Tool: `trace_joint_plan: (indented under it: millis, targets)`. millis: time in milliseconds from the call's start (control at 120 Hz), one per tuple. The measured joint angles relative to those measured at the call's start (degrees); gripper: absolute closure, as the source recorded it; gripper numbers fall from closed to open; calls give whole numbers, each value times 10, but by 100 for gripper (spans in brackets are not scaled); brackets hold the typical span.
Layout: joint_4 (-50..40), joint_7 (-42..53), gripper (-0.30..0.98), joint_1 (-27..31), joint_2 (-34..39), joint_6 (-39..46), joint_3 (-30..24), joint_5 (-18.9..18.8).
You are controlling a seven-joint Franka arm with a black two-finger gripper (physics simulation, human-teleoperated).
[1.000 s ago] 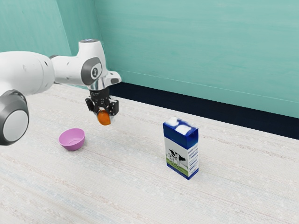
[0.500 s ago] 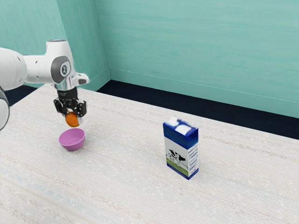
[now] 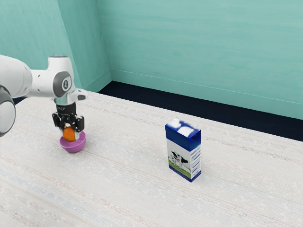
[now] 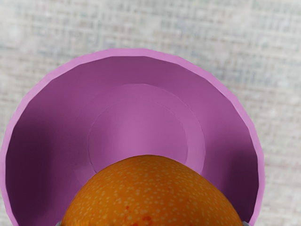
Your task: Place the pear in the bowl.
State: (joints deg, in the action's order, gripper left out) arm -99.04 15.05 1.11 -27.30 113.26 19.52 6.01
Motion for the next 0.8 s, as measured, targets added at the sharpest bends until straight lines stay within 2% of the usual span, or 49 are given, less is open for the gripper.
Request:
trace_joint_plan:
  millis: [175,333,583,633,742,800]
  targets:
    - [0,10,17,-2,0,9,-1,4]
    - [-5,23,9,-9,17,8,-2,12]
    - [17,25,4,-65,119,-59,-6,19]
    - [35,17,3,-63,134,-80,-32,7]
    - [79,-6,3,-22,168,-131,-128,-19]
    - [101,-19,2,-17,178,-160,-155,-29]
